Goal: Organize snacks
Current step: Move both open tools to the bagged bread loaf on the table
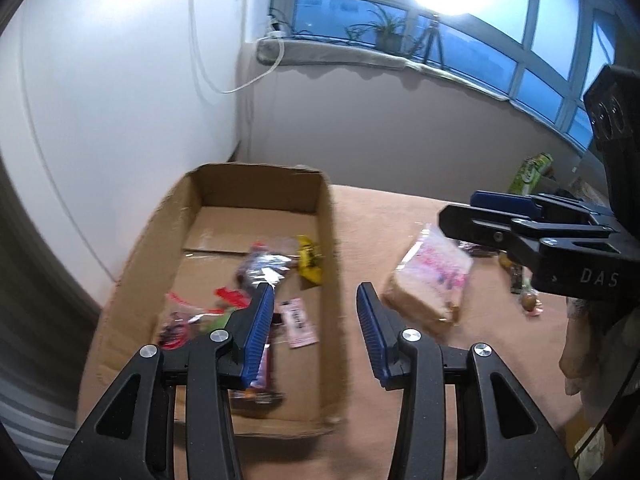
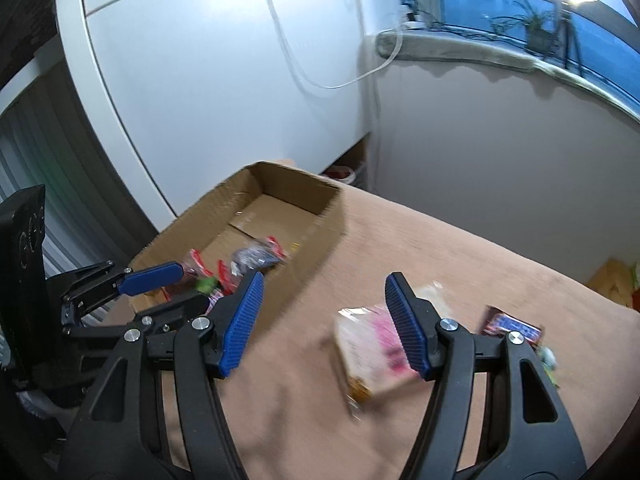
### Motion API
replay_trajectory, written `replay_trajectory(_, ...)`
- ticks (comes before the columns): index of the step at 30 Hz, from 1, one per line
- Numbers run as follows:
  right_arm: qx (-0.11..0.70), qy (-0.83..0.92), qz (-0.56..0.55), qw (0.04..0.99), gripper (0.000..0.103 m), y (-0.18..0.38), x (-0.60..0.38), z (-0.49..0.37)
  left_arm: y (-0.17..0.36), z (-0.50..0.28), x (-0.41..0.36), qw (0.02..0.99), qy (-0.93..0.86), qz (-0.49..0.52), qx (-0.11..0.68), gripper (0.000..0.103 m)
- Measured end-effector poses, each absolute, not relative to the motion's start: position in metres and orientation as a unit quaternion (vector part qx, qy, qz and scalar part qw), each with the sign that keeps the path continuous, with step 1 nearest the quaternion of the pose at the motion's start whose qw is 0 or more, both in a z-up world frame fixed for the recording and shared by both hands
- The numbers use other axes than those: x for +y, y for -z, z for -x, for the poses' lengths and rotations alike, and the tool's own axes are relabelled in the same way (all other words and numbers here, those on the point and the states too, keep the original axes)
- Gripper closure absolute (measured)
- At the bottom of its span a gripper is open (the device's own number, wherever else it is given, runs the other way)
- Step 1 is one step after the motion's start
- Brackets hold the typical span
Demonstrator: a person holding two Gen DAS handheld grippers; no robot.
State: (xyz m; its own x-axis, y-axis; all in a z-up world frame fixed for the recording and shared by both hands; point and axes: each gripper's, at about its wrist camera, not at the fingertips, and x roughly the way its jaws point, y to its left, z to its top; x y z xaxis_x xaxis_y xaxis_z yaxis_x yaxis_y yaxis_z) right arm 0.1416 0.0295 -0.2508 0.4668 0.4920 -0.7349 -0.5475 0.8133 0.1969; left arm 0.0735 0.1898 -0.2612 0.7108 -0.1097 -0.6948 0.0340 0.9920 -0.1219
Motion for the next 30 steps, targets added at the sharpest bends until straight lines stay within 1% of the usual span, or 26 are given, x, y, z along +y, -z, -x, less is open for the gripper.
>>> replay_trajectory(9, 0.422, -0.239, 0.016, 0.875, 0.037, 0.250, -0.069, -0.131, 0.265, -0.082, 0.136, 0.918, 0.089, 0.036, 0.386, 0.061)
replay_trajectory(18, 0.453, -0.180, -0.003, 0.873, 0.037, 0.270, -0.152, -0.124, 0.275, -0.096, 0.085, 0.907, 0.132, 0.021, 0.400, 0.061)
replay_trajectory(22, 0.462, -0.173, -0.026, 0.869, 0.037, 0.280, -0.170, -0.121, 0.277, -0.113, 0.085, 0.900, 0.136, 0.041, 0.413, 0.056)
replay_trajectory(30, 0.477, -0.201, -0.063, 0.853, 0.038, 0.295, -0.165, -0.115, 0.283, -0.170, 0.105, 0.870, 0.137, 0.112, 0.460, 0.056)
